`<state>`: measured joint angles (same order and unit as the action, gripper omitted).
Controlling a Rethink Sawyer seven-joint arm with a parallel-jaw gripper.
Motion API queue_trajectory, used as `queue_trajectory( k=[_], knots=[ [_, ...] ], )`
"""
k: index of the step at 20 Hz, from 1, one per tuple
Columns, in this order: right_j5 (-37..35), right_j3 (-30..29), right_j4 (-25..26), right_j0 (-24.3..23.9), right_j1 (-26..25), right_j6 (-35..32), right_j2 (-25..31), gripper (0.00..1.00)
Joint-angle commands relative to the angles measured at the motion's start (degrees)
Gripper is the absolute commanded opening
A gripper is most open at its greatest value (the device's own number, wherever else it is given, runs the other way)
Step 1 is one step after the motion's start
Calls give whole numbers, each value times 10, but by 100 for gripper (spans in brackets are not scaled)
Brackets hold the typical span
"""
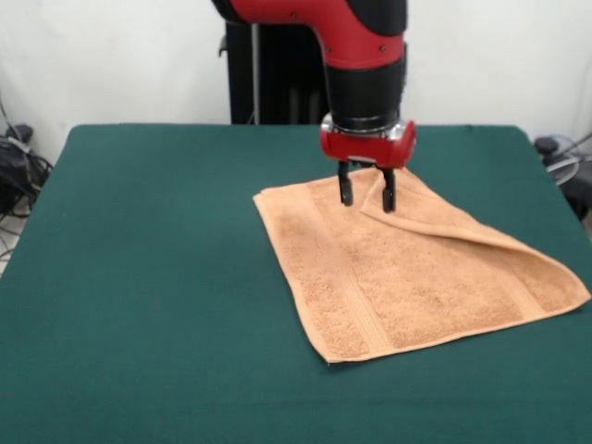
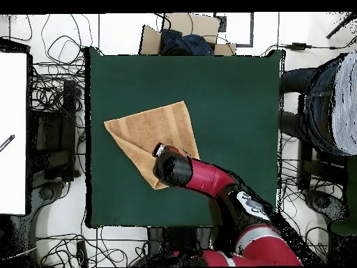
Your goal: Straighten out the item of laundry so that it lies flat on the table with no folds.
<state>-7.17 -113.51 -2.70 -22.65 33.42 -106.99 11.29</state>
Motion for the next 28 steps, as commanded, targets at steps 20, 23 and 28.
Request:
queue_trajectory(
  k=[20,23,28],
  knots=[
    [-6,98,42,26,-72,-33,-28,100],
    [-9,103,46,27,-75,-33,-29,100],
    [-10,101,53,34,-73,-39,-39,100]
  ],
)
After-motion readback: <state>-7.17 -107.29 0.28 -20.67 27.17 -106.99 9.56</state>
